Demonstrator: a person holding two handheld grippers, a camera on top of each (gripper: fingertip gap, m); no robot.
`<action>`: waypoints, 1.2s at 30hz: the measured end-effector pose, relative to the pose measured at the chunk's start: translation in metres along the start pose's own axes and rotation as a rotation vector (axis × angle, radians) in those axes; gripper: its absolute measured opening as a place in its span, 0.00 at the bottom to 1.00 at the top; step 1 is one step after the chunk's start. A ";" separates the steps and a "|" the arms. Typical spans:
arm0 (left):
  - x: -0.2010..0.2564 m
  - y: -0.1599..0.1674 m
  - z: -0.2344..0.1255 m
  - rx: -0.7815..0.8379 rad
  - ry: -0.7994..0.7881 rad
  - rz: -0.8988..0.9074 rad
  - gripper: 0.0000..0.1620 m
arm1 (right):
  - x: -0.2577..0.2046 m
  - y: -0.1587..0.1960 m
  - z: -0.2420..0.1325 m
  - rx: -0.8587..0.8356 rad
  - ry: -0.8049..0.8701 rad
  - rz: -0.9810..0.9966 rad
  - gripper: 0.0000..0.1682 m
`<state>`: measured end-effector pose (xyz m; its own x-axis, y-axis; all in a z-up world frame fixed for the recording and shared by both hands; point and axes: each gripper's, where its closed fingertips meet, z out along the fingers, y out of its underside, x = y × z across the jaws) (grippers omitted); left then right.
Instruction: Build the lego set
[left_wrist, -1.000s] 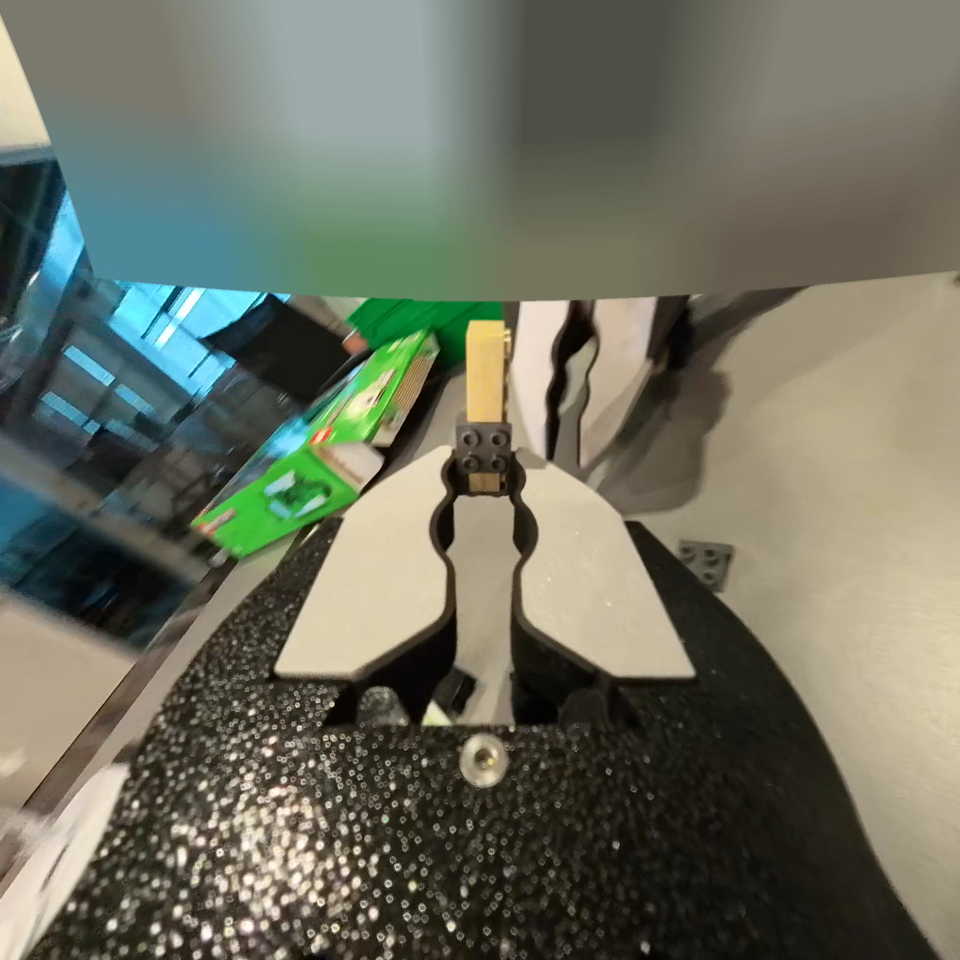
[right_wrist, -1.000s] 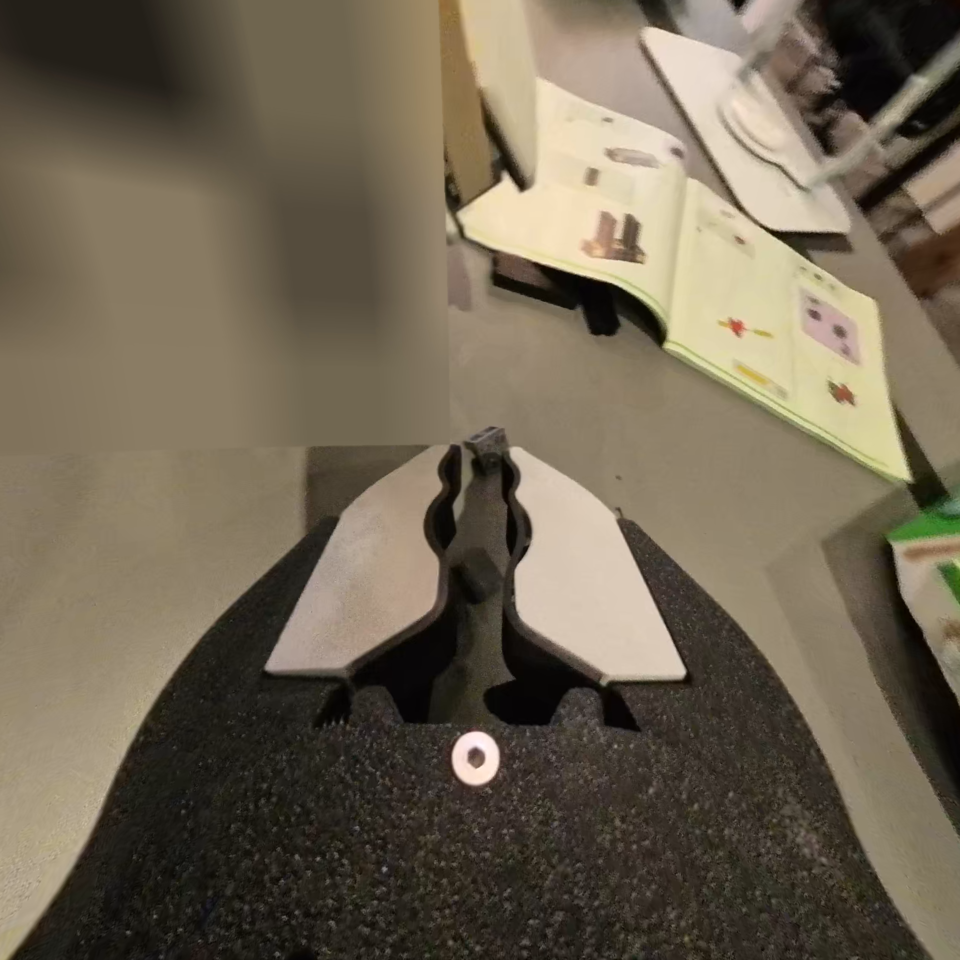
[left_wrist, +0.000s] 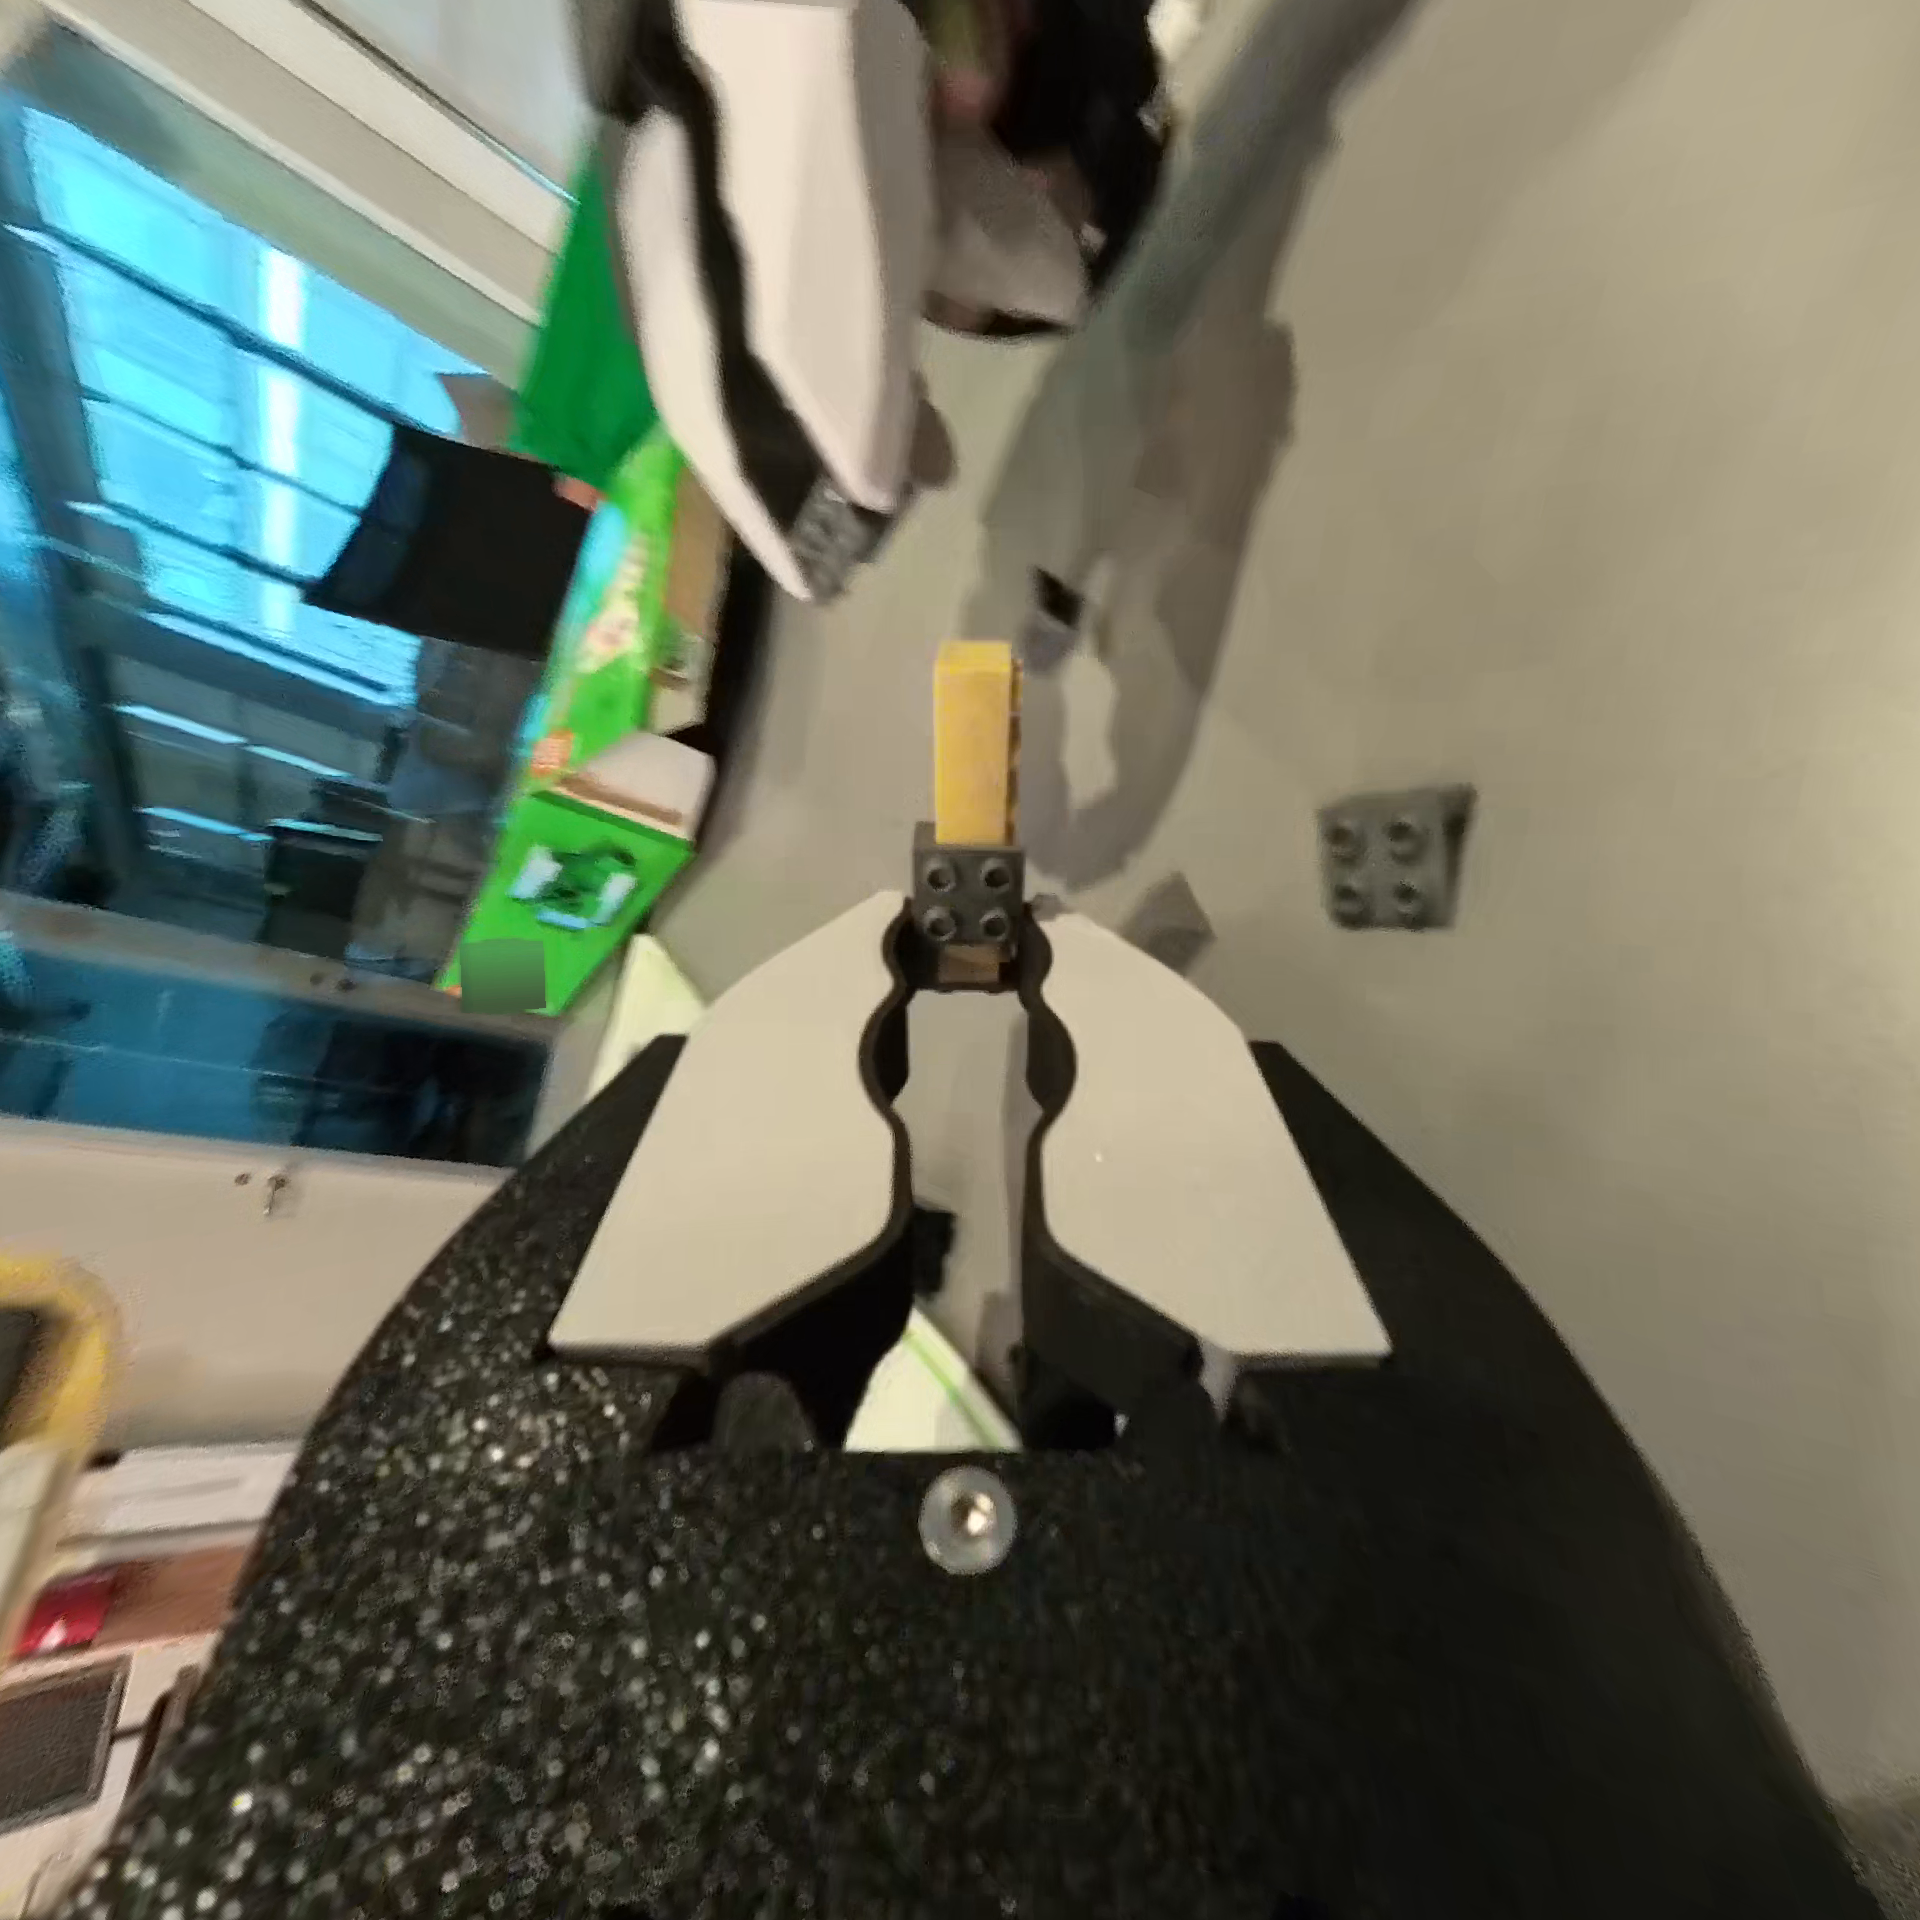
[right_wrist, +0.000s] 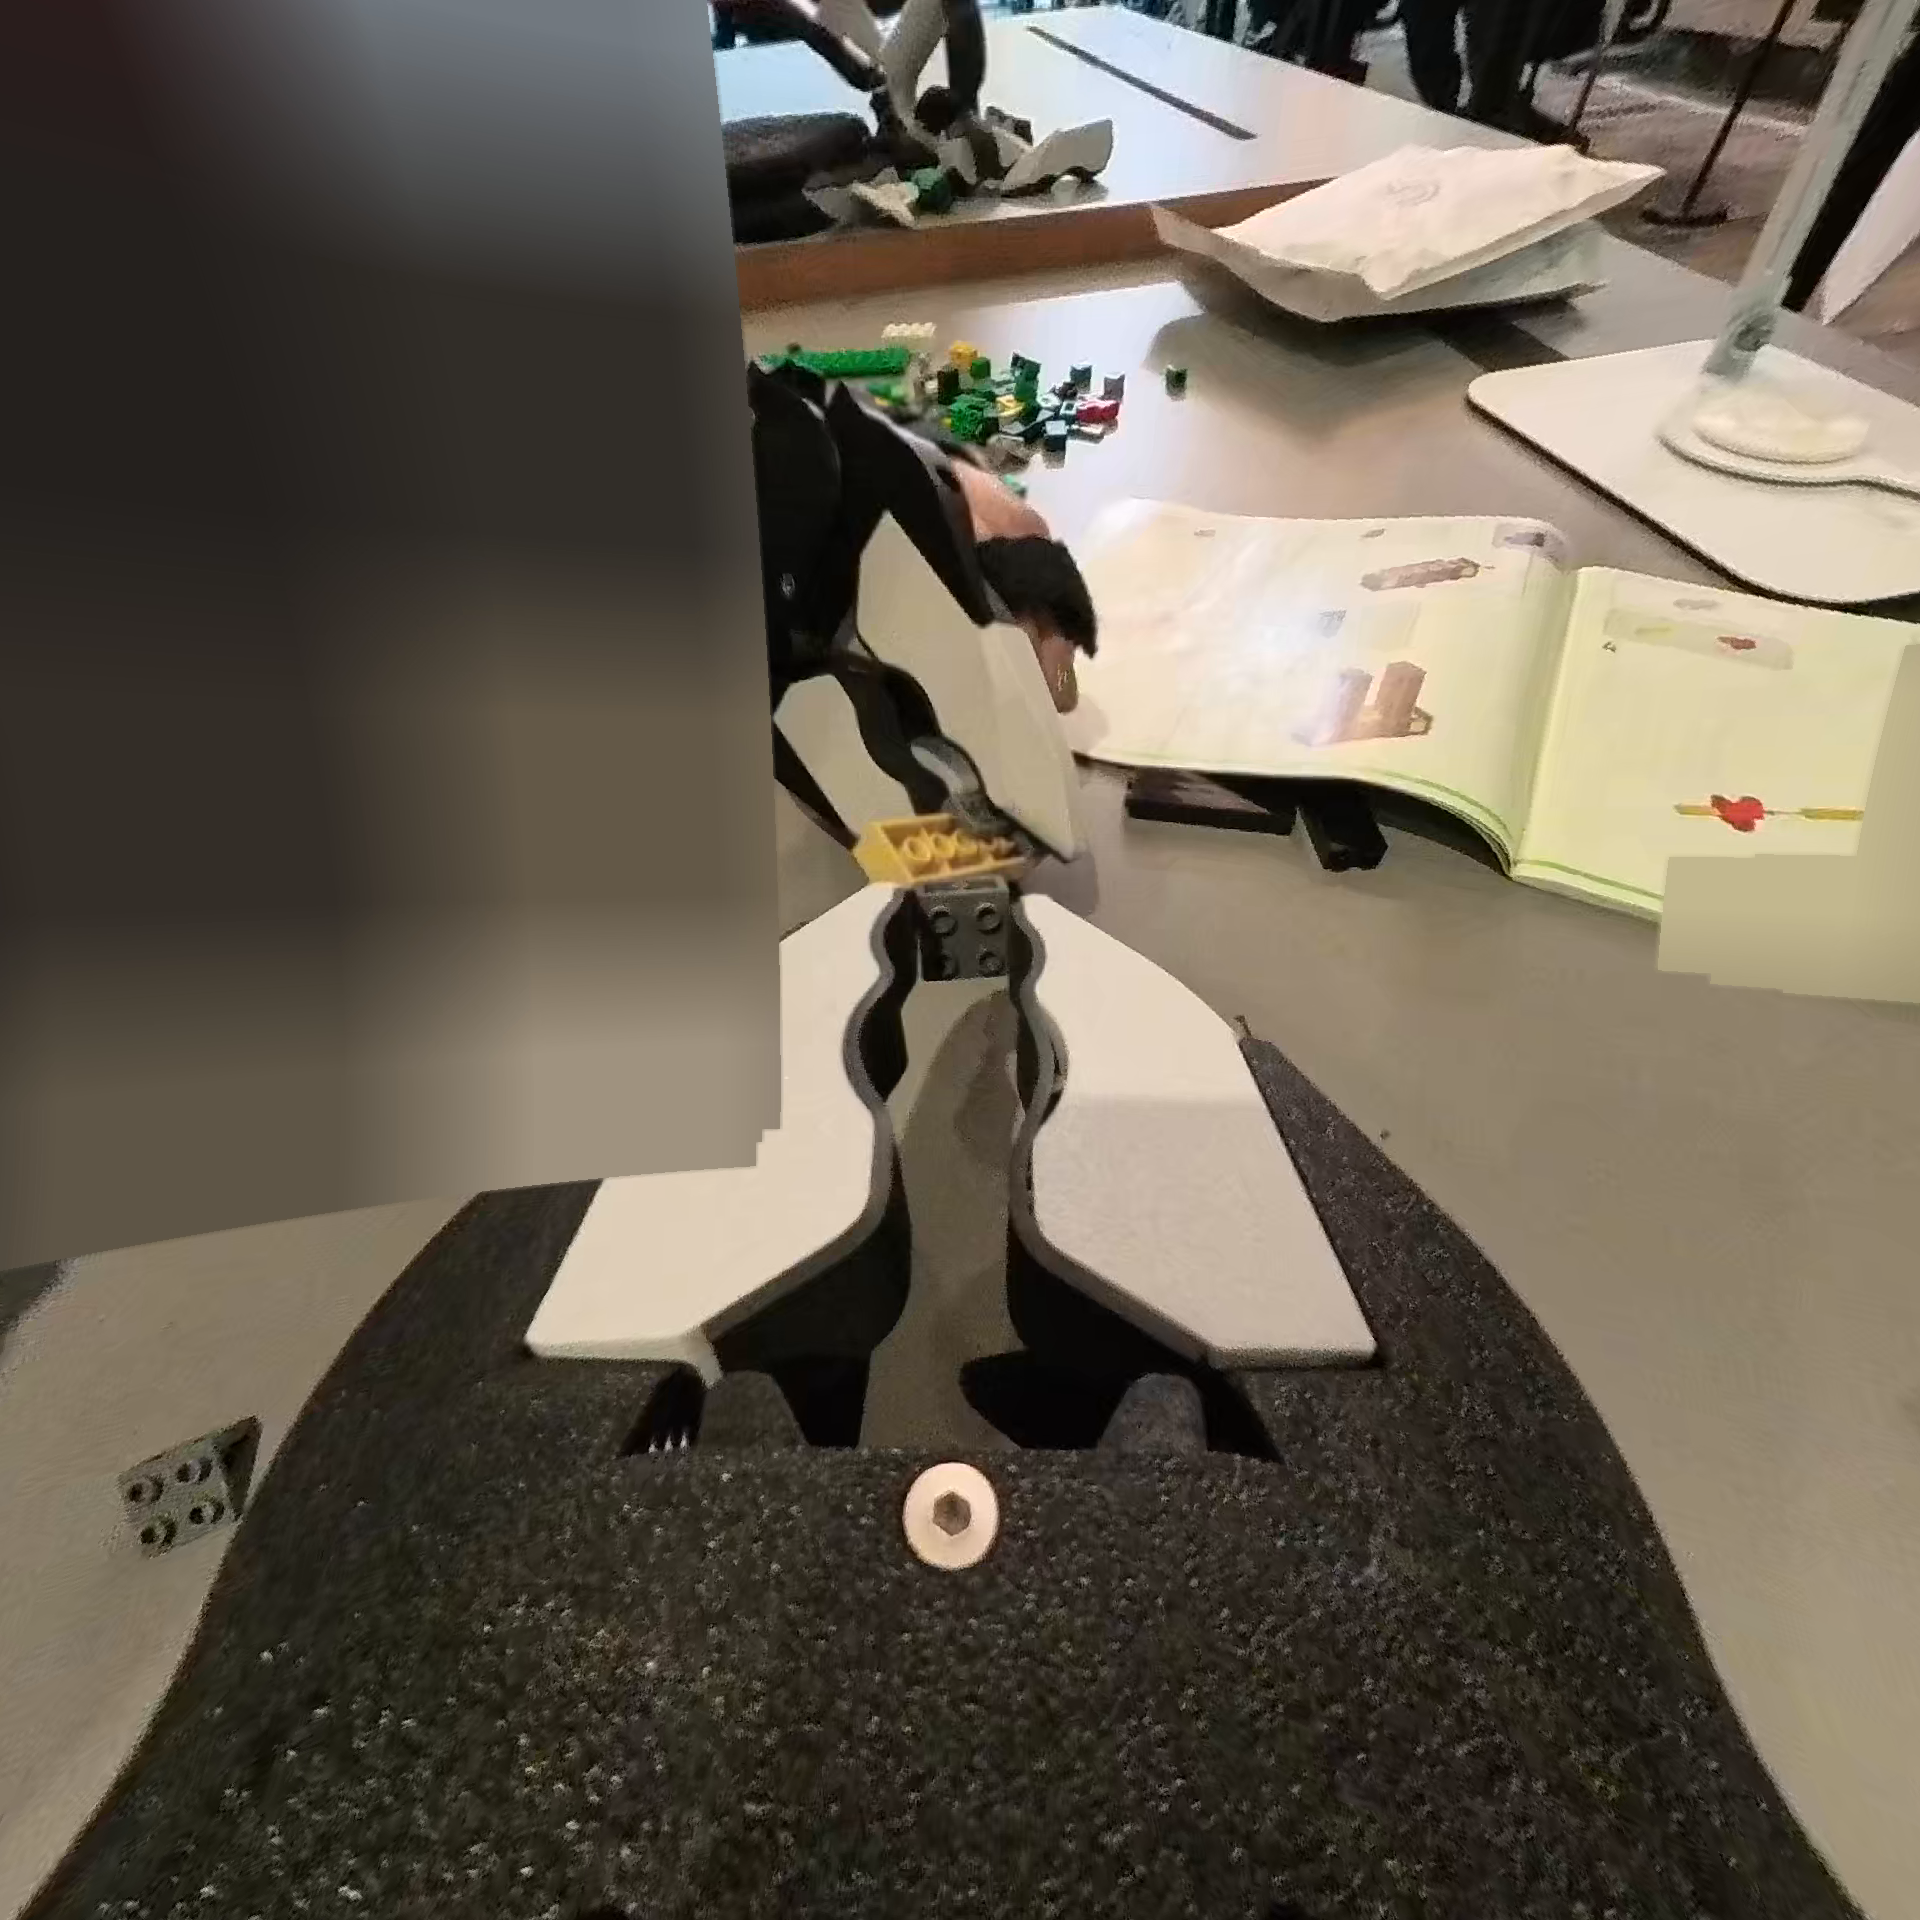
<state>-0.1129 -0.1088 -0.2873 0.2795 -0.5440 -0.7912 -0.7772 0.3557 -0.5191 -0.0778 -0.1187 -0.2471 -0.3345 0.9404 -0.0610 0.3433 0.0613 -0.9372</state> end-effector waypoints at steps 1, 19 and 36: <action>0.004 0.002 0.002 -0.017 0.025 0.007 0.11 | 0.000 0.002 0.000 0.003 0.008 0.002 0.09; -0.016 0.028 -0.017 -0.279 0.080 0.308 0.32 | 0.016 -0.007 -0.012 0.190 0.047 0.036 0.09; 0.001 -0.011 -0.006 -0.414 0.103 -0.696 0.46 | 0.029 -0.026 -0.034 0.410 0.165 -0.031 0.09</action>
<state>-0.1072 -0.1174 -0.2802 0.7375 -0.6113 -0.2869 -0.5955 -0.3885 -0.7032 -0.0668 -0.0816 -0.2125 -0.1833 0.9830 -0.0063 -0.0524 -0.0161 -0.9985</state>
